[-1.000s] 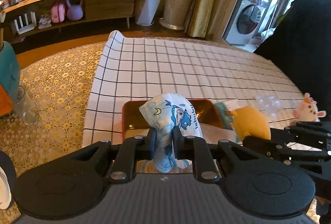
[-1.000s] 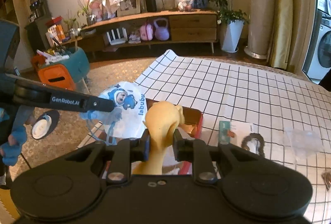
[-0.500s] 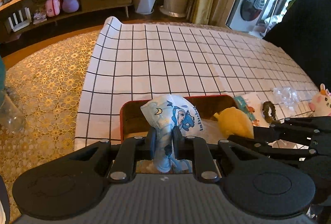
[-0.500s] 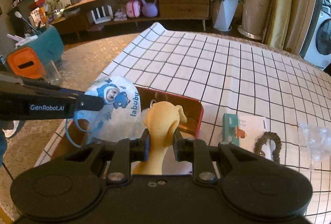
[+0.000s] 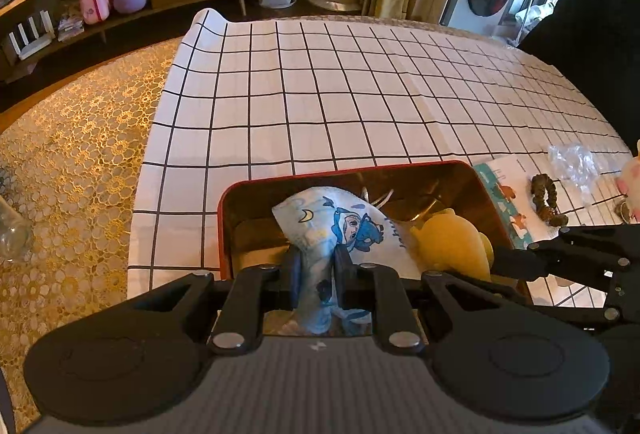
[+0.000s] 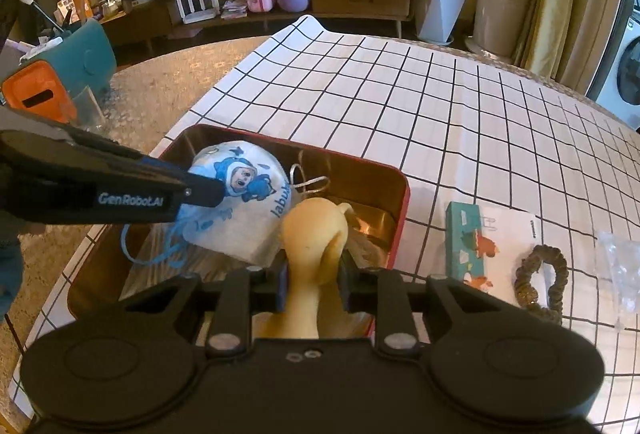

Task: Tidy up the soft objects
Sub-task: 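Carry the labubu bag and yellow duck into the tin box with both tools, then open both tools to release the labubu bag and duck into the tin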

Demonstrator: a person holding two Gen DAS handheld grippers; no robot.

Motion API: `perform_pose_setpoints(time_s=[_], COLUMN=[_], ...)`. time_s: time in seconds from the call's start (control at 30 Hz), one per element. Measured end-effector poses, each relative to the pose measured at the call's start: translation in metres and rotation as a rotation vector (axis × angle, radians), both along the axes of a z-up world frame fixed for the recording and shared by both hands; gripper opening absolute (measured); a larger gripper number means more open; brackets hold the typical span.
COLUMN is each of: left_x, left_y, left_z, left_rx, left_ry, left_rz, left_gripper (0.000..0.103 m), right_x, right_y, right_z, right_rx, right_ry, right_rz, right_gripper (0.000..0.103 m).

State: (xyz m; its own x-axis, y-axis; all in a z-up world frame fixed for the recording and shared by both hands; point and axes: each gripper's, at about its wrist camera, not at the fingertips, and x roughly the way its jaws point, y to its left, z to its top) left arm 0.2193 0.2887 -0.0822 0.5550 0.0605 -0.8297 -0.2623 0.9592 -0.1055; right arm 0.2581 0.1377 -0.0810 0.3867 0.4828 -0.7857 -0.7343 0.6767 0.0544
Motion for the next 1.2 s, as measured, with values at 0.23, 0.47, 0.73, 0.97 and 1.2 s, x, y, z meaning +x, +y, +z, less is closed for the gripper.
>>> perform_pose_setpoints(time_s=[0.23,0.47,0.73,0.97,1.2], left_x=[0.002,0.001,-0.007,-0.02,-0.04], left_y=[-0.004,-0.006,-0.013,-0.02,-0.035], left_z=[-0.004,0.0,0.01,0.024,0.049], left_rx=[0.022,0.032,0.036,0.063,0.08], left_ry=[0.013,0.009,-0.015,-0.033,-0.075], left_rz=[0.004,0.021,0.027,0.035,0.026], left_gripper=[0.019,0.029,0.062,0.062,0.065], right_x=[0.0,-0.004,-0.015,-0.025,-0.038], right_y=[0.002,-0.004,-0.016,-0.037,-0.069], right_z=[-0.003,0.006,0.023,0.041,0.064], right_rx=[-0.014,0.017,0.062,0.106,0.165], right_ry=[-0.014,-0.027,-0.045,-0.055,-0.069], right_rz=[-0.003,0.005,0.007,0.002,-0.004], right_gripper=[0.028,0.043,0.055,0.058,0.064])
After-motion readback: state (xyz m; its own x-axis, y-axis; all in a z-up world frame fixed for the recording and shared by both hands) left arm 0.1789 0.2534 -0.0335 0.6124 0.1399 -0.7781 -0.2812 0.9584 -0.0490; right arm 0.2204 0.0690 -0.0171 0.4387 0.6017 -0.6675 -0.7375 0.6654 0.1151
